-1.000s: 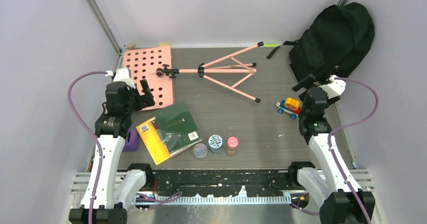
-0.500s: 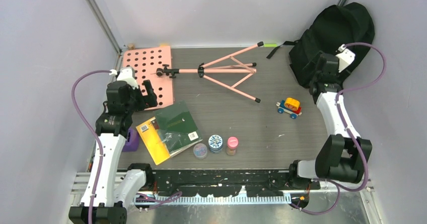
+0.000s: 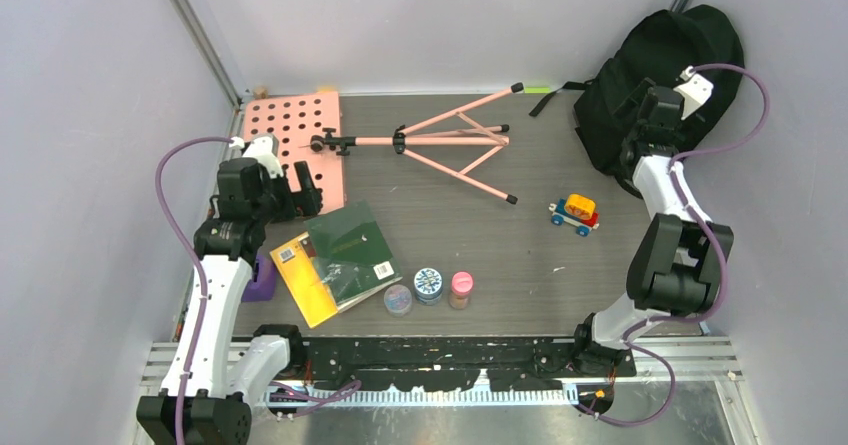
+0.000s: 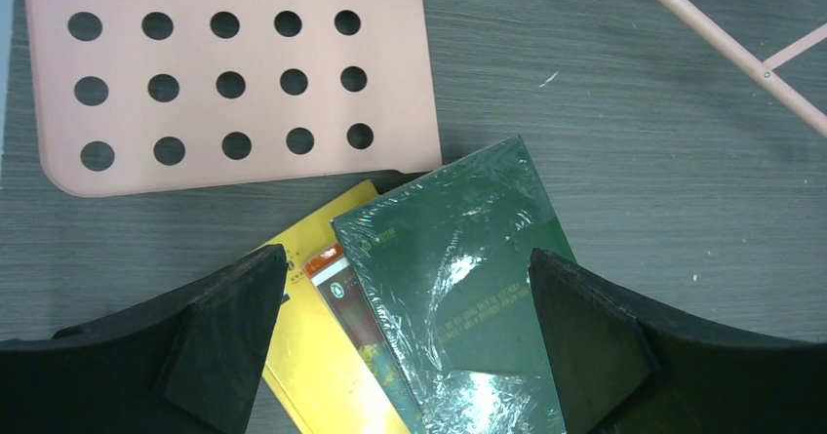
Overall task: Pack the student bag
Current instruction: Pick up the student bag at the corner of the board.
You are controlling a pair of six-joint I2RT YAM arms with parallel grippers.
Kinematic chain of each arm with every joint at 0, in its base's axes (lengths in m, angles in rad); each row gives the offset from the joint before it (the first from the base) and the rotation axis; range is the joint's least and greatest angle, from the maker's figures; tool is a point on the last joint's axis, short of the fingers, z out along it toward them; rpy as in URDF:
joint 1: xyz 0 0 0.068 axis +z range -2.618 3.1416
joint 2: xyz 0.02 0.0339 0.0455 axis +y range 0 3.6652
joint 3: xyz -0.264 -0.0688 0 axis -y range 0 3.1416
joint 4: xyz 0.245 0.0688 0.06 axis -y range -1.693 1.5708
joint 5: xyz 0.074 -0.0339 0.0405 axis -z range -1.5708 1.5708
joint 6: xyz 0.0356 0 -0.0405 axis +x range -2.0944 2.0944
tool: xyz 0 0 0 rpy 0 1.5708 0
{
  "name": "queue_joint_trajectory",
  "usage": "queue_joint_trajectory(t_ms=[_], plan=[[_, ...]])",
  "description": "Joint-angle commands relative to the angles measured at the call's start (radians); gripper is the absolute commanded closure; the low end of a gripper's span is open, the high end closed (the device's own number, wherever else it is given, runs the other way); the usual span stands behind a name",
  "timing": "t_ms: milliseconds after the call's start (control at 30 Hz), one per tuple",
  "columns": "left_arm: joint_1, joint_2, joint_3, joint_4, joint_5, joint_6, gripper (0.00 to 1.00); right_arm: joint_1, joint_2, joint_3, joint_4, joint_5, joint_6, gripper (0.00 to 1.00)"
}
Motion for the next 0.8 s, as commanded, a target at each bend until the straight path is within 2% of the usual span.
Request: queue_joint_trajectory(t_ms=[0, 300, 467, 567, 767], plan=[[-0.004, -0.003, 0.028, -0.001, 0.06, 0.007, 0.02, -0.006, 0.058, 0.079, 0.038, 0.086, -0.04, 0.0], [-0.004, 0.024, 0.034, -0.01, 0.092, 0.01, 0.02, -0.009, 0.183, 0.125, 0.049, 0.217, -0.139, 0.03], [-0.004, 0.04, 0.04, -0.021, 0.087, 0.014, 0.02, -0.009, 0.138, 0.082, 0.098, 0.325, -0.145, 0.03], [-0.004, 0.046, 0.04, -0.022, 0.093, 0.014, 0.02, -0.014, 0.106, 0.039, 0.17, 0.337, -0.183, 0.03], [-0.004, 0.052, 0.041, -0.026, 0.097, 0.014, 0.02, -0.056, 0.12, 0.067, 0.146, 0.318, -0.202, 0.03]])
